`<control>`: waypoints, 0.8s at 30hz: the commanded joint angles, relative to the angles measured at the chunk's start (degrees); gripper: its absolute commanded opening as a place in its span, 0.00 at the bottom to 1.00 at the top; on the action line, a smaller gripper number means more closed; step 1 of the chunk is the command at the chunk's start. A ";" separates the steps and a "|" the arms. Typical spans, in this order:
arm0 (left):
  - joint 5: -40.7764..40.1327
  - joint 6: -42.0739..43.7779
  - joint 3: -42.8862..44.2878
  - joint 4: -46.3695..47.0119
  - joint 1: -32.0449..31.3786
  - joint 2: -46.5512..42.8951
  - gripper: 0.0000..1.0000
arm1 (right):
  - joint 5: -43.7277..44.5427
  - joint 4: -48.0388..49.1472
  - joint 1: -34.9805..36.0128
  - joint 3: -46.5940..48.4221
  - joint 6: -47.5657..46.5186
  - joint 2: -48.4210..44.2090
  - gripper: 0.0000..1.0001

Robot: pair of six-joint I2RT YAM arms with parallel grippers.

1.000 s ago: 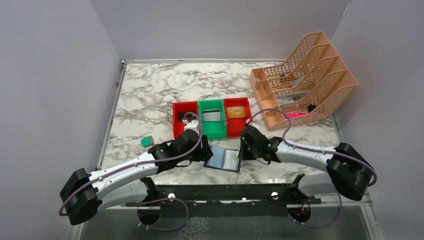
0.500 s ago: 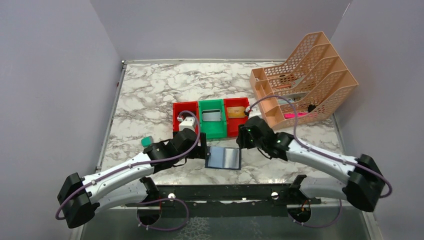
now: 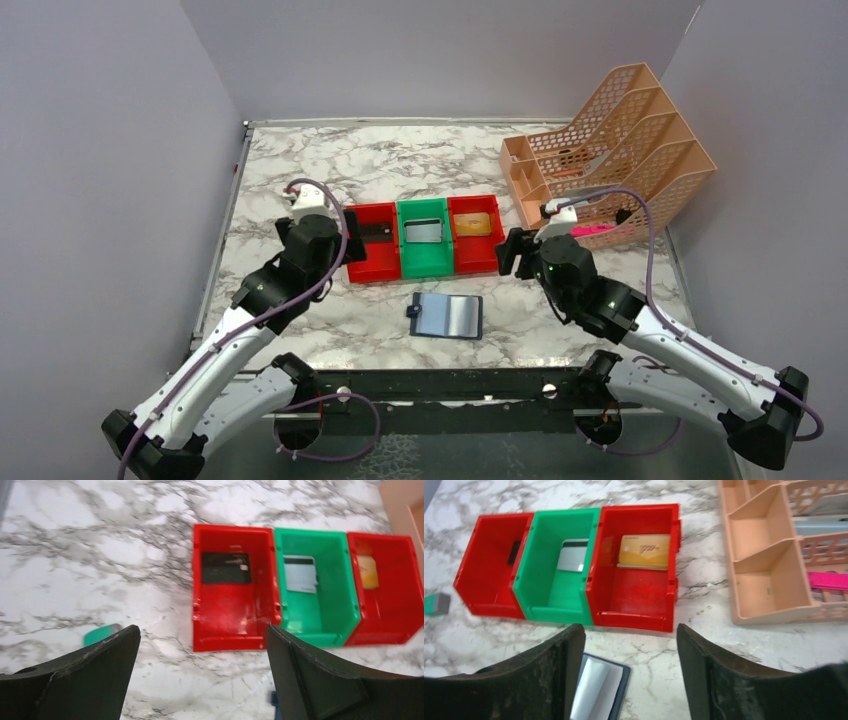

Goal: Take the credit cards out of the card holder

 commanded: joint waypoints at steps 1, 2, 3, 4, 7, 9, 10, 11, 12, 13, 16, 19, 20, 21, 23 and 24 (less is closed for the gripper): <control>0.65 6.65 3.94 -2.58 7.93 0.55 0.99 | 13.89 -0.98 0.00 1.88 -1.92 -0.96 0.76; 1.44 6.62 4.44 -2.72 9.11 1.10 0.99 | 15.95 -1.49 -0.03 2.62 -2.21 -0.43 0.77; 1.87 6.07 5.08 -3.04 9.76 1.63 0.99 | 17.86 -2.24 -0.15 3.49 -2.41 0.29 0.77; 2.31 5.07 5.63 -3.32 9.90 1.80 0.99 | 18.62 -2.58 -0.59 4.26 -2.87 1.20 0.80; 2.66 0.25 6.22 -4.29 9.86 1.28 0.99 | 13.81 -4.70 -5.06 6.80 -1.30 4.08 0.87; 1.71 -0.71 5.40 -4.43 9.91 0.54 0.99 | 3.74 -4.77 -11.23 7.49 -0.38 5.59 0.88; 0.69 -0.94 5.17 -4.68 9.86 0.30 0.99 | -1.79 -4.80 -13.76 7.61 0.19 6.20 0.88; -0.54 -1.21 5.05 -5.11 9.91 0.07 0.99 | -4.36 -5.15 -14.87 7.85 0.59 6.64 0.88; -1.54 -1.49 5.00 -5.65 9.92 -0.06 0.99 | -5.13 -5.39 -15.05 8.11 0.53 6.71 0.88; -2.48 -1.63 5.21 -6.32 9.92 -0.20 0.99 | -5.26 -5.45 -15.06 8.15 0.55 6.47 0.88; -5.04 -1.90 5.41 -7.67 9.92 -1.08 0.99 | -6.03 -3.69 -15.07 7.62 -1.00 4.82 0.88; -5.90 -2.36 5.47 -7.64 9.87 -2.48 0.99 | -8.44 -2.38 -15.07 7.63 -2.77 3.26 0.88; -6.14 -2.39 5.58 -7.65 9.91 -2.55 0.99 | -8.86 -2.24 -15.08 7.78 -2.86 3.00 0.88; -6.23 -2.15 5.90 -7.72 9.90 -2.56 0.99 | -9.35 -2.15 -15.07 7.88 -2.82 2.85 0.88; -6.16 -1.65 6.23 -7.78 9.91 -2.60 0.99 | -10.31 -1.49 -15.07 7.95 -2.92 2.64 0.88; -6.08 -1.48 6.31 -7.65 9.92 -2.68 0.99 | -10.90 -1.00 -15.07 7.97 -3.24 2.66 0.88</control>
